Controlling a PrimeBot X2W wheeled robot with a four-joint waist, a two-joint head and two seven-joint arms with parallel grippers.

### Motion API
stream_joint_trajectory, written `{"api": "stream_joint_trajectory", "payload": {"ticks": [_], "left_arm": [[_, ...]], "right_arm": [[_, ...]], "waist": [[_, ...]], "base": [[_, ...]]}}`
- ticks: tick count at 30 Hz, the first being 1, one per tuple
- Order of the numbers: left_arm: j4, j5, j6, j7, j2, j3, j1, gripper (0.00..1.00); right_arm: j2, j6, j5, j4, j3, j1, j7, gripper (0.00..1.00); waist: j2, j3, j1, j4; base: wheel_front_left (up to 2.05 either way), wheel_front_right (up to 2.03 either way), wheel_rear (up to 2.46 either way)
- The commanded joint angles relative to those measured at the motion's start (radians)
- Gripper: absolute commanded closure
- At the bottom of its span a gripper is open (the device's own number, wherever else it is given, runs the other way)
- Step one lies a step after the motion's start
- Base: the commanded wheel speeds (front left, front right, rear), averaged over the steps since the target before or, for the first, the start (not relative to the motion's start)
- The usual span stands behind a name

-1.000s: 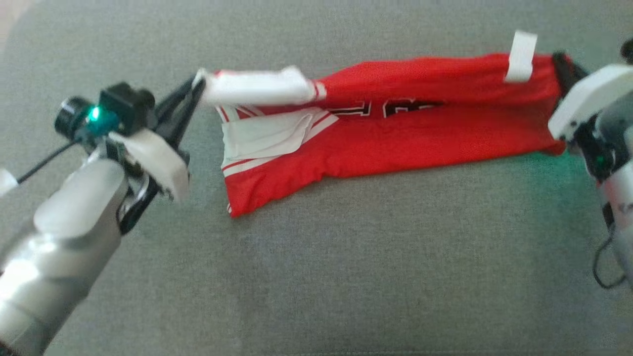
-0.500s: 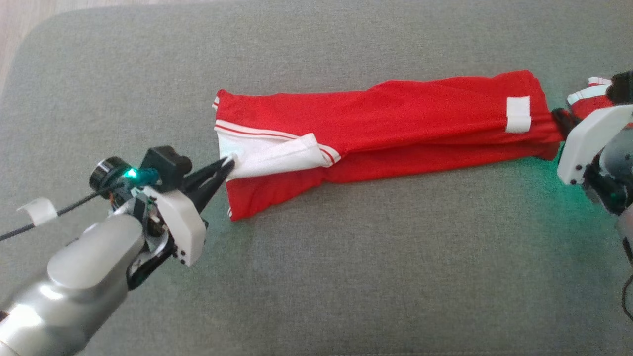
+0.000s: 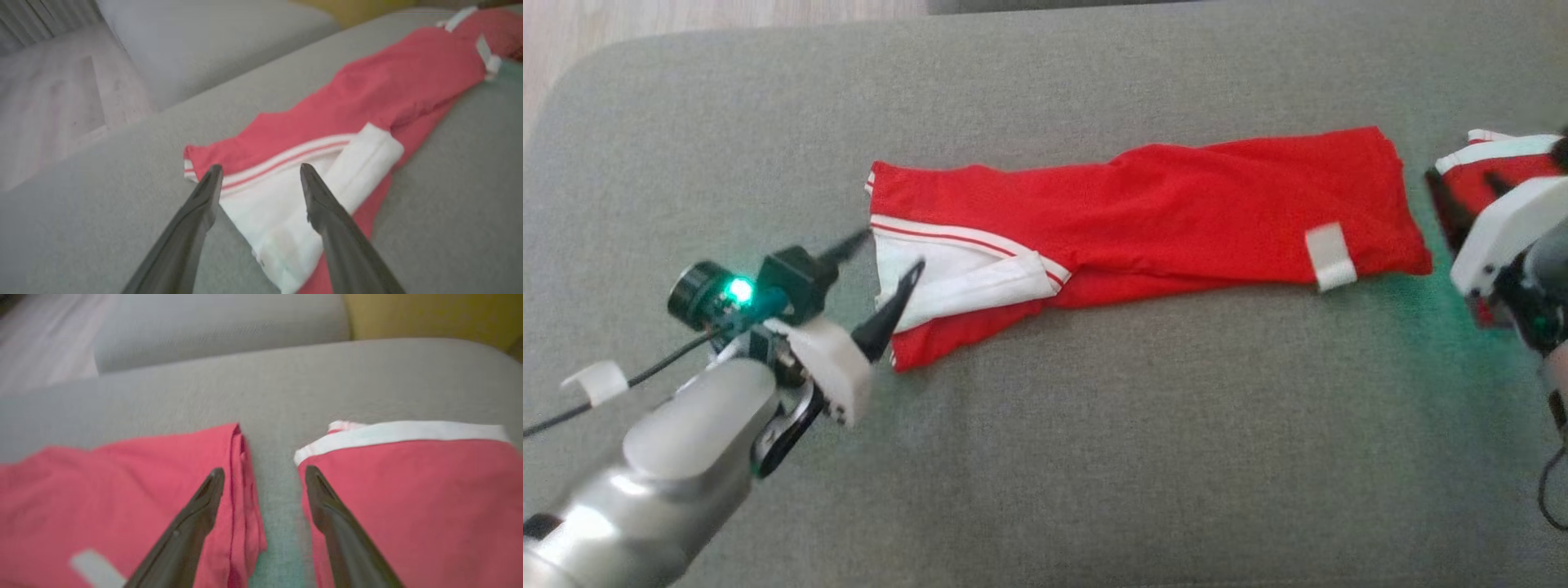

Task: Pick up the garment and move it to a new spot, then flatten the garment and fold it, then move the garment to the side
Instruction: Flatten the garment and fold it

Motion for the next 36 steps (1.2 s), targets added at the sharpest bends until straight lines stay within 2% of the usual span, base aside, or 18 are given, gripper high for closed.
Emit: {"api": "stream_joint_trajectory", "payload": {"ticks": [1,5,8,12,13,16,17,21,26,31,36], "left_arm": [[-0.005,-0.007,0.028,-0.048,0.006,0.077,-0.041,0.0],[0.014,-0.022,0.102,-0.16,-0.043,0.163,-0.058,0.0],[0.006,-0.014,0.157,-0.188,-0.065,0.241,-0.049,0.0],[-0.115,0.071,0.244,-0.192,-0.09,0.405,0.014,0.0],[-0.115,0.071,0.244,-0.192,-0.09,0.405,0.014,0.0],[-0.197,0.145,0.276,-0.192,-0.108,0.496,0.113,0.0],[-0.239,0.175,0.286,-0.192,-0.129,0.559,0.186,0.0],[-0.274,0.221,0.269,-0.192,-0.167,0.642,0.33,0.0],[-0.3,0.315,0.253,-0.192,-0.225,0.726,0.461,0.0],[-0.313,0.388,0.214,-0.192,-0.29,0.797,0.551,0.0],[-0.31,0.444,0.16,-0.192,-0.335,0.847,0.557,0.0]], "right_arm": [[0.005,-0.001,0.012,-0.023,-0.028,-0.038,-0.043,0.0],[0.06,-0.001,0.003,-0.057,-0.087,-0.067,-0.177,0.0],[0.121,-0.001,0.011,-0.101,-0.109,-0.057,-0.267,0.0],[0.174,-0.001,-0.015,-0.167,-0.123,-0.018,-0.395,0.0],[0.174,-0.001,-0.015,-0.167,-0.123,-0.018,-0.395,0.0],[0.209,-0.001,-0.058,-0.212,-0.142,0.031,-0.477,0.0],[0.231,-0.001,-0.107,-0.245,-0.159,0.078,-0.506,0.0],[0.304,-0.001,-0.204,-0.325,-0.203,0.199,-0.525,0.0],[0.365,-0.001,-0.318,-0.426,-0.248,0.351,-0.528,0.0],[0.386,-0.001,-0.377,-0.499,-0.281,0.46,-0.528,0.0],[0.388,-0.001,-0.394,-0.529,-0.285,0.472,-0.528,0.0]], "waist": [[0.0,-0.015,-0.0001,-0.002],[0.0,-0.048,-0.0001,-0.011],[0.0,-0.071,-0.0001,-0.019],[0.0,-0.087,-0.0001,-0.022],[0.0,-0.087,-0.0001,-0.022],[0.0,-0.094,-0.0001,-0.018],[0.0,-0.1,-0.0001,-0.013],[0.0,-0.107,-0.0001,-0.008],[0.0,-0.112,-0.0001,-0.001],[0.0,-0.105,-0.0001,0.002],[0.0,-0.071,-0.0001,0.01]], "base": [[0.0,0.0,0.0],[0.0,0.0,0.0],[0.0,0.0,0.0],[0.0,0.0,0.0],[0.0,0.0,0.0],[0.0,0.0,0.0],[0.0,0.0,0.0],[0.0,0.0,0.0],[0.0,0.0,0.0],[0.0,0.0,0.0],[0.0,0.0,0.0]]}}
